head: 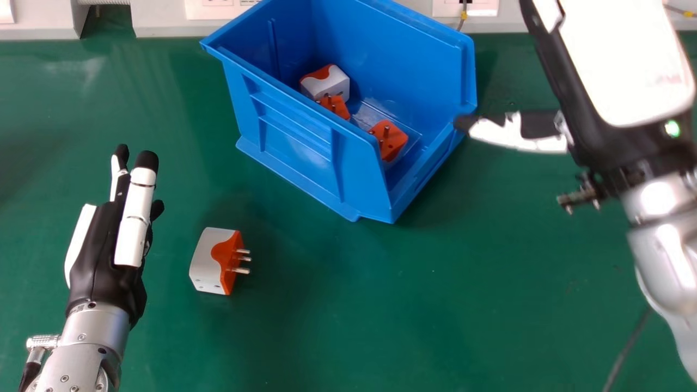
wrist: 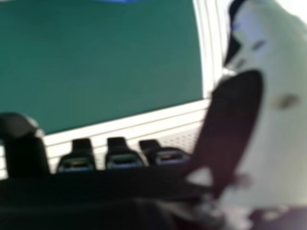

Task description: Pick all objects and put in blue box

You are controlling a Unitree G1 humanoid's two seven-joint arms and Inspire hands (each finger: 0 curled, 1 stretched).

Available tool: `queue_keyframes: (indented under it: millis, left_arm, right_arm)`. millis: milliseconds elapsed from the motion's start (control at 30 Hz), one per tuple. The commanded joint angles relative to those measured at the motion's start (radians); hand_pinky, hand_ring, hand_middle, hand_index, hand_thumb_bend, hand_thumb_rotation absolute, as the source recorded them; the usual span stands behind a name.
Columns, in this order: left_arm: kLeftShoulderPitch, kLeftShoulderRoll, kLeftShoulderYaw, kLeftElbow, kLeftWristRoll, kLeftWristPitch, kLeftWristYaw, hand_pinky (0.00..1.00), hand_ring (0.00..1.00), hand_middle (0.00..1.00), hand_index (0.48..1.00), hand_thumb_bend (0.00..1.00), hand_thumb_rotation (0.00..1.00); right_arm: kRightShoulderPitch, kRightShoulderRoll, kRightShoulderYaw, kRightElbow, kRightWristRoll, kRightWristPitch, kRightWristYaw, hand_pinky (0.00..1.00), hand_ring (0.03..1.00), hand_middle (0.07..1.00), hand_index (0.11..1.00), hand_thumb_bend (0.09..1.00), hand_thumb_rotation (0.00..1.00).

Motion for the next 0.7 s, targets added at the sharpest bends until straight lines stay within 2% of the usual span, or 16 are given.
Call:
queue_keyframes:
  millis: [0, 167, 333, 400, 500, 667]
  left_arm:
    - [-0.005, 0.004, 0.004, -0.006, 0.004, -0.028, 0.002, 0.97, 1.0, 1.0, 1.0, 0.55, 1.0]
    - [-0.003, 0.005, 0.001, 0.002, 0.009, -0.032, 0.004, 0.97, 1.0, 1.0, 1.0, 0.55, 1.0]
    - [0.007, 0.002, -0.002, -0.009, 0.013, -0.031, 0.003, 0.96, 1.0, 1.0, 1.0, 0.55, 0.99]
    - [0.006, 0.003, -0.002, -0.002, 0.013, -0.036, 0.0, 0.96, 1.0, 1.0, 1.0, 0.55, 0.99]
    - [0.013, 0.002, -0.002, -0.009, 0.011, -0.035, -0.001, 0.96, 1.0, 1.0, 1.0, 0.55, 0.99]
    - [0.019, -0.001, -0.001, -0.018, 0.01, -0.031, 0.002, 0.96, 0.99, 0.99, 1.0, 0.55, 0.99]
  right_arm:
    - [0.071, 0.023, -0.035, -0.055, 0.01, -0.011, -0.026, 0.97, 0.996, 0.998, 0.993, 0.334, 0.39]
    - [0.19, 0.073, -0.049, -0.092, 0.014, -0.017, -0.029, 0.9, 0.962, 0.978, 0.963, 0.339, 0.35]
    - [0.303, 0.128, -0.043, -0.109, 0.011, -0.021, -0.023, 0.82, 0.913, 0.944, 0.921, 0.356, 0.32]
    - [0.334, 0.138, -0.035, -0.116, -0.002, -0.021, -0.008, 0.81, 0.903, 0.936, 0.911, 0.36, 0.31]
    - [0.372, 0.141, -0.027, -0.12, -0.011, -0.029, 0.014, 0.79, 0.894, 0.928, 0.9, 0.361, 0.32]
    - [0.421, 0.148, -0.006, -0.105, 0.008, -0.078, 0.011, 0.77, 0.884, 0.916, 0.889, 0.356, 0.35]
